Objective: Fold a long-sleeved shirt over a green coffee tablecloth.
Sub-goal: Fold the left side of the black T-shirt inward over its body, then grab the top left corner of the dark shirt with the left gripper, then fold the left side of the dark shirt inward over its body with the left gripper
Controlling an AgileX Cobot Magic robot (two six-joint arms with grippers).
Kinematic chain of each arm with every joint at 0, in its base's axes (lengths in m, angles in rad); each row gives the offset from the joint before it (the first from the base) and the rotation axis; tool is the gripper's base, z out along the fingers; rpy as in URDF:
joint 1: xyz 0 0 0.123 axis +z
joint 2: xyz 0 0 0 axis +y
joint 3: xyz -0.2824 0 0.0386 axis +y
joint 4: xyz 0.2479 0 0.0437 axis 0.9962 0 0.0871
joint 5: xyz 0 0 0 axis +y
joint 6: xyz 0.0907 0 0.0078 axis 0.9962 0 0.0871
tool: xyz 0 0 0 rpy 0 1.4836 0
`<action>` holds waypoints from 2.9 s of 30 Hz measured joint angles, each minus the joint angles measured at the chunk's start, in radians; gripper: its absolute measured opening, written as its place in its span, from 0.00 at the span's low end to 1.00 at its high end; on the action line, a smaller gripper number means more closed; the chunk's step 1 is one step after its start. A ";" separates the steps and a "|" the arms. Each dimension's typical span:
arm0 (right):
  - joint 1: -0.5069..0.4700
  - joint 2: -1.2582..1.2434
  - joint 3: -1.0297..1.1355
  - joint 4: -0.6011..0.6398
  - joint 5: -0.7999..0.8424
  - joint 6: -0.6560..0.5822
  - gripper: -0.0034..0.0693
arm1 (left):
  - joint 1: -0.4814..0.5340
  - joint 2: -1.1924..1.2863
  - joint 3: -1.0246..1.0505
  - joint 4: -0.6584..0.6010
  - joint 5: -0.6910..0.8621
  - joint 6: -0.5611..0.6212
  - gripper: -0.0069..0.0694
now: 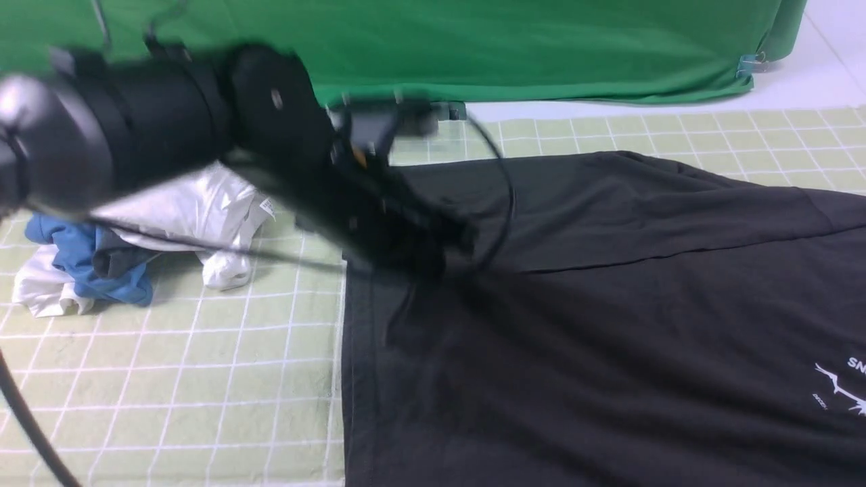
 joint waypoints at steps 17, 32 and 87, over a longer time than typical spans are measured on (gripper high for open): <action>0.000 0.000 0.000 0.000 -0.001 0.000 0.15 | 0.094 0.179 -0.074 0.082 -0.115 -0.066 0.13; 0.000 0.000 0.000 0.000 -0.003 0.000 0.17 | 0.291 0.327 -0.382 0.209 -0.003 -0.223 0.62; 0.000 0.000 -0.002 0.000 -0.016 0.000 0.21 | 0.297 0.348 -0.908 -0.429 0.432 0.010 0.13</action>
